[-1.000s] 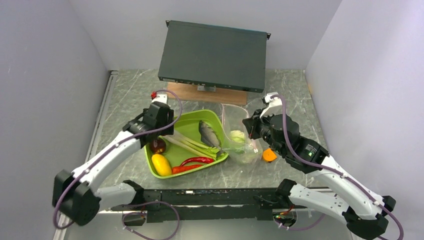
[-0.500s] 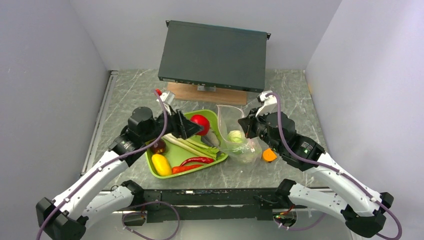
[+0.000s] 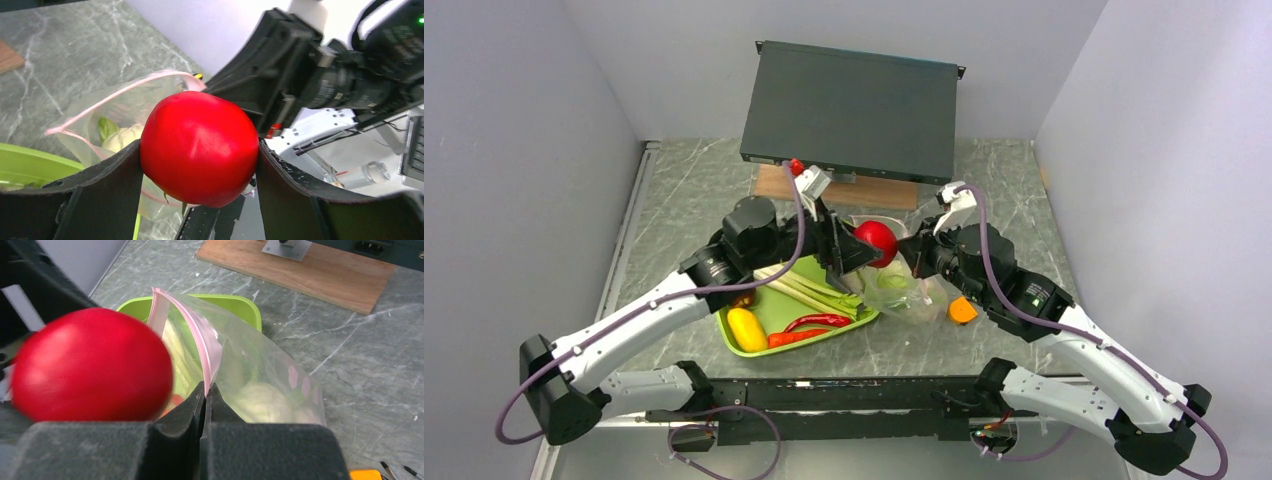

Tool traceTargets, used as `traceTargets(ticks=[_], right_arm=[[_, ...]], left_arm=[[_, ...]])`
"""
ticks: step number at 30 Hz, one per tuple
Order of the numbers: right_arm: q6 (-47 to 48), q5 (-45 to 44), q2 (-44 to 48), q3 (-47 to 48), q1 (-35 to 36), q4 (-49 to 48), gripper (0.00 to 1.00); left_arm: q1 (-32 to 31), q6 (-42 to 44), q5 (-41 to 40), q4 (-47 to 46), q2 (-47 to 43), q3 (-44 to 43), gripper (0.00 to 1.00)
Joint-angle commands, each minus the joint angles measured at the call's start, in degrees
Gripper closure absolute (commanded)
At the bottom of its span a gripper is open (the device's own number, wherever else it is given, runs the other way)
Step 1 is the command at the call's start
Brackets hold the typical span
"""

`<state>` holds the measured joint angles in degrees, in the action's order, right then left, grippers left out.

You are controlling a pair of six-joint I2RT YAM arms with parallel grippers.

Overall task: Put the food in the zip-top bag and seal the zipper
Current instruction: Place the fake vegetable in the zipper food storage bag, then adjust the zipper food storage bag at the center of the board.

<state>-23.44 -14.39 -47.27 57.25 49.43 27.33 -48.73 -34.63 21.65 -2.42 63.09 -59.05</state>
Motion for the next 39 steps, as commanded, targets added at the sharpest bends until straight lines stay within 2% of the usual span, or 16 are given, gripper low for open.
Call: traceTargets(ticks=[1,4,8,11,14,16,20,31,39], right_arm=[[-0.99,1.96,1.31,3.62,0.17,-3.79,1.00],[-1.32,2.17,2.38,3.76,0.14,-3.69,1.00],[-1.56,2.02,3.13,3.58,0.14,-3.69,1.00],[-1.61,1.83,3.17,3.19,0.17,-3.88,1.00],[-1.69,2.07,2.85,2.81,0.15,-4.27,1.00],[-1.94,2.17,2.63,2.57,0.13,-4.46,1.00],[-2.18,2.48,2.47,2.55,0.12,-4.41,1.00],[-2.16,1.77,2.76,2.18,0.12,-4.00,1.00],[-0.59,0.18,1.52,3.48,0.13,-3.54,1.00]], left_arm=[[-0.51,3.52,-4.14,1.56,2.97,-3.85,0.46],[-0.54,4.48,-4.71,4.03,5.07,-5.55,0.46],[-0.50,4.87,-5.39,4.68,6.50,-5.75,0.41],[-0.51,4.77,-6.26,6.15,7.65,-6.36,0.29],[-0.64,4.84,-5.94,6.65,8.54,-6.94,0.22],[-0.85,4.86,-6.29,7.27,8.86,-7.39,0.12],[-1.07,4.85,-6.72,8.95,8.83,-8.52,0.01],[-1.28,4.04,-7.70,11.83,1.97,-5.38,0.03],[-1.26,4.58,-14.67,20.25,-2.80,-2.42,0.04]])
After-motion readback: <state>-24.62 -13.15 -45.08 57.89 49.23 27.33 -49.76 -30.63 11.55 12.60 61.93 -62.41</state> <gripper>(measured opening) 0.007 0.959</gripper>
